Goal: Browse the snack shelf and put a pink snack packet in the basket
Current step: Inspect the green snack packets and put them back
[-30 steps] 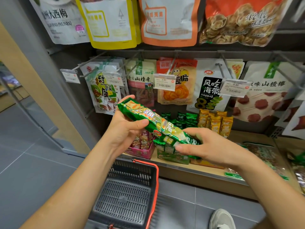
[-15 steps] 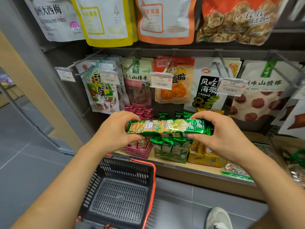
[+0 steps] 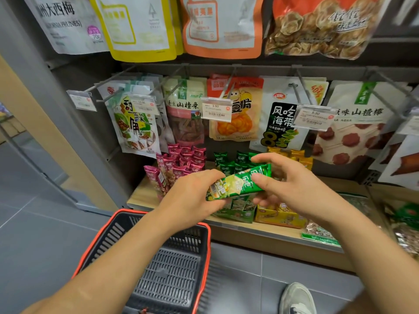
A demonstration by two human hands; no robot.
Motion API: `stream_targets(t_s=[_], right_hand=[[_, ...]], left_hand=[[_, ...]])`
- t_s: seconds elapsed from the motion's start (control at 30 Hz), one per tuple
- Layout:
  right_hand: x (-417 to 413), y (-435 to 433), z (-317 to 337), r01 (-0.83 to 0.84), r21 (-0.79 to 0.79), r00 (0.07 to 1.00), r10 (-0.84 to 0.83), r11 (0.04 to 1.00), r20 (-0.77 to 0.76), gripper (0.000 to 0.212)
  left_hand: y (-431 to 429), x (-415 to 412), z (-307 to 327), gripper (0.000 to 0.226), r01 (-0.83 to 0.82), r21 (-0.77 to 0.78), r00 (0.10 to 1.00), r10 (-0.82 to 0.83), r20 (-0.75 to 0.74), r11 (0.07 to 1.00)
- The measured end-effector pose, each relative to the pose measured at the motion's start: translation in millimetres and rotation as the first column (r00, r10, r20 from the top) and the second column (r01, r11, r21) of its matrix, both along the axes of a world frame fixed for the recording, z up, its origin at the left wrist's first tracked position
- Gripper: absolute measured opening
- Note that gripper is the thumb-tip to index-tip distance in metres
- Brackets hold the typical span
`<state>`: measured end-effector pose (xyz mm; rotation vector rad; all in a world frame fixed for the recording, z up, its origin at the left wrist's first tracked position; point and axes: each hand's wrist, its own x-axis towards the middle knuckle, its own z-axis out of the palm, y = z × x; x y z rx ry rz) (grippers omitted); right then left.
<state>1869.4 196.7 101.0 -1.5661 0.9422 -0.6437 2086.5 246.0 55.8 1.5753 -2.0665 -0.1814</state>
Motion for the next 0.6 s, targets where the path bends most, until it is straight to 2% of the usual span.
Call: stream_targets(t_s=[0.07, 0.13, 0.2, 0.27, 0.37, 0.43, 0.5, 0.53, 0.6], right_hand=[[4, 0, -2, 0.116, -0.049, 0.993, -0.114, 0.992, 0.042, 0.028], [6, 0, -5, 0.208, -0.208, 0.978, -0.206, 0.956, 0.032, 0.023], [6, 0, -6, 0.221, -0.401, 0.966, -0.256, 0.889, -0.035, 0.025], [9, 2, -4, 0.171, -0.504, 0.968, -0.24, 0.847, -0.076, 0.026], [15, 3, 2, 0.108, -0.498, 0.986, -0.158, 0.86, -0.059, 0.026], [19, 1, 8, 0.092, -0.464, 0.995, -0.102, 0.881, 0.003, 0.03], [21, -6, 12, 0.078, -0.36, 0.996, -0.055, 0.93, 0.073, 0.035], [22, -11, 12, 0.059, -0.332, 0.998, -0.044, 0.941, 0.053, 0.035], [27, -25, 5, -0.015, -0.358, 0.99, -0.035, 0.934, -0.134, 0.031]], left_hand=[[-1, -6, -4, 0.044, 0.022, 0.072, 0.999, -0.018, -0.049, 0.997], [-4, -10, -6, 0.047, 0.056, 0.188, 0.991, -0.031, -0.131, 0.98], [-8, -9, -5, 0.044, 0.08, 0.241, 0.981, -0.033, -0.19, 0.967], [-14, -7, 0, 0.035, 0.081, 0.217, 0.955, -0.014, -0.295, 0.973], [-22, -6, 14, 0.041, 0.084, 0.148, 0.912, -0.017, -0.409, 0.985], [-24, -2, 25, 0.047, 0.088, 0.095, 0.922, -0.045, -0.383, 0.992], [-26, 9, 35, 0.049, 0.081, 0.012, 0.935, -0.071, -0.347, 0.997], [-26, 16, 40, 0.051, 0.064, -0.025, 0.935, -0.068, -0.347, 0.998], [-28, 31, 48, 0.055, 0.013, -0.094, 0.929, -0.047, -0.366, 0.995]])
